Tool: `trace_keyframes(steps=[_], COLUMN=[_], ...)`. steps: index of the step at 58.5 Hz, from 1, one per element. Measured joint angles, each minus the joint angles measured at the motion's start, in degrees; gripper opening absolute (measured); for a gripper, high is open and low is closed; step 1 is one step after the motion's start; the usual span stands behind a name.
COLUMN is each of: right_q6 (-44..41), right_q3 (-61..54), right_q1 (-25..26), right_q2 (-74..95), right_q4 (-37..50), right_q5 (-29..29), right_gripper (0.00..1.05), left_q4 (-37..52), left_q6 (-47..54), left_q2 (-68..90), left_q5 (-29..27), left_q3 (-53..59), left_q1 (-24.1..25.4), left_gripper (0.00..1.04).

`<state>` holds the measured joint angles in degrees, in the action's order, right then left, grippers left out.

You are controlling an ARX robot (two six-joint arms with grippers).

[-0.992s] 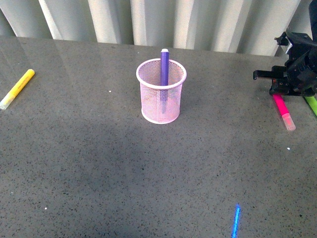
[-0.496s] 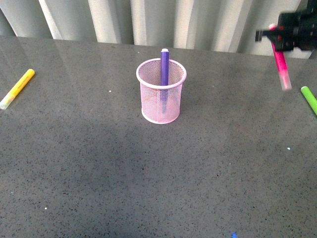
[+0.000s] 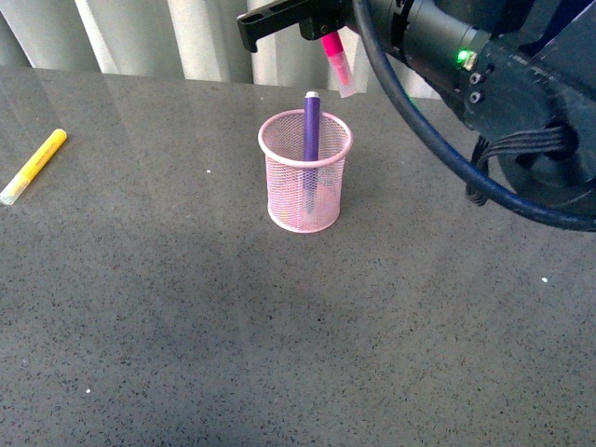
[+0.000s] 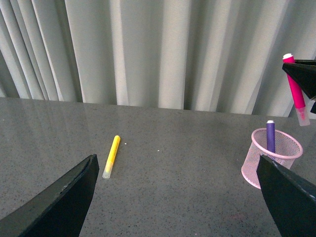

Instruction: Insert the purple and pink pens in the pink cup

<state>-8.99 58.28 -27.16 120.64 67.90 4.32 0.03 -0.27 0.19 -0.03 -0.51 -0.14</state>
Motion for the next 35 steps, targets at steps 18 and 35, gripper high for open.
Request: trace_keyframes(steps=[18,35], right_q6=[4.4,6.6], right_q3=[2.7,5.1], right_q1=[-1.4,-3.0], right_q2=[4.6,8.5], right_q4=[2.8,3.9], right_q5=[-0.2,-0.3], right_gripper=[0.12,0.12], left_q4=[0.0,0.0], left_q6=[0.0,0.0], left_q2=[0.0,0.0], left_q5=[0.0,0.0], left_q3=[0.0,0.0], left_q1=[0.0,0.0], left_gripper=[0.98,0.98])
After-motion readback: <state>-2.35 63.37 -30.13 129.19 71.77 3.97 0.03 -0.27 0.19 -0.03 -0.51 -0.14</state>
